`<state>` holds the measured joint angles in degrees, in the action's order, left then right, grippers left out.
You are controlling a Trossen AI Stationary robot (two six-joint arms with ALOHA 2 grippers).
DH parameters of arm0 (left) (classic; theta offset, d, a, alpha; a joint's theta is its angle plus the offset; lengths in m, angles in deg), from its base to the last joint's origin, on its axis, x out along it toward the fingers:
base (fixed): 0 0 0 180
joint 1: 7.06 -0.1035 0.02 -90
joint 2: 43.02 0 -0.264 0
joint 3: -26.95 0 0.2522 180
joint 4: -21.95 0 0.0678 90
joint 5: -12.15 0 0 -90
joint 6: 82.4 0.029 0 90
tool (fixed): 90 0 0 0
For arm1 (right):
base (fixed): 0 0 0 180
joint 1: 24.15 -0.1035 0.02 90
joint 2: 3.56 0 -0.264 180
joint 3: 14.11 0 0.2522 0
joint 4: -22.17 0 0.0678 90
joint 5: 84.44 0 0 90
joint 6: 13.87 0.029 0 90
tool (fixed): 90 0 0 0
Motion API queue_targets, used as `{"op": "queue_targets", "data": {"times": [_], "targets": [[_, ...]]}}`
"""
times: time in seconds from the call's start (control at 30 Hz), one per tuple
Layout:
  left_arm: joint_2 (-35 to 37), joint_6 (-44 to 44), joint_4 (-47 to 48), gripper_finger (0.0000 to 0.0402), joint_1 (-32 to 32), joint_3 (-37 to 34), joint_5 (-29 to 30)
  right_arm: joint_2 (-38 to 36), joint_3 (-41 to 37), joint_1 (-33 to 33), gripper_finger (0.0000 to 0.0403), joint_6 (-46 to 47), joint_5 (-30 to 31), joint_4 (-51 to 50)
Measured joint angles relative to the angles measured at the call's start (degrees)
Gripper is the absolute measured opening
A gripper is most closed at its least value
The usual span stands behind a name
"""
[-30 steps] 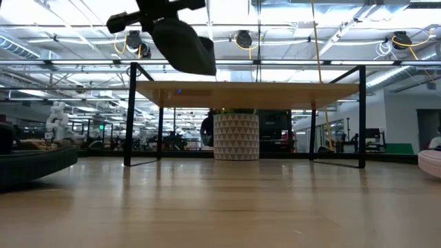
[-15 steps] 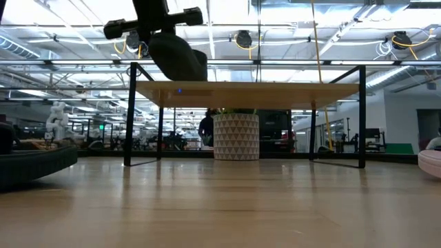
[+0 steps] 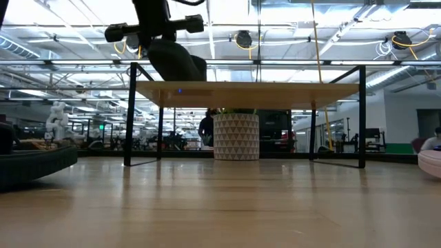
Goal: Pick and place slides into the shelf
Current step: Put the left black slipper on the shelf
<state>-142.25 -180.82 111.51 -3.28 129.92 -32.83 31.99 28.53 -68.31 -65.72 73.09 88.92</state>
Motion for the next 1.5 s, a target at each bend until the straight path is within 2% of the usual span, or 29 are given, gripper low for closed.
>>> {"op": "queue_targets", "data": {"times": [1.0,1.5], "targets": [[-0.53,0.64,3.77,0.0008,-1.96,-0.04,-2.40,0.00,0.00,0.00,0.0219,0.10,0.00,-0.20],[-0.53,1.28,3.68,0.0086,-1.96,-0.04,-2.60,0.00,0.00,-0.02,0.0219,0.10,-0.04,-0.20]]}}
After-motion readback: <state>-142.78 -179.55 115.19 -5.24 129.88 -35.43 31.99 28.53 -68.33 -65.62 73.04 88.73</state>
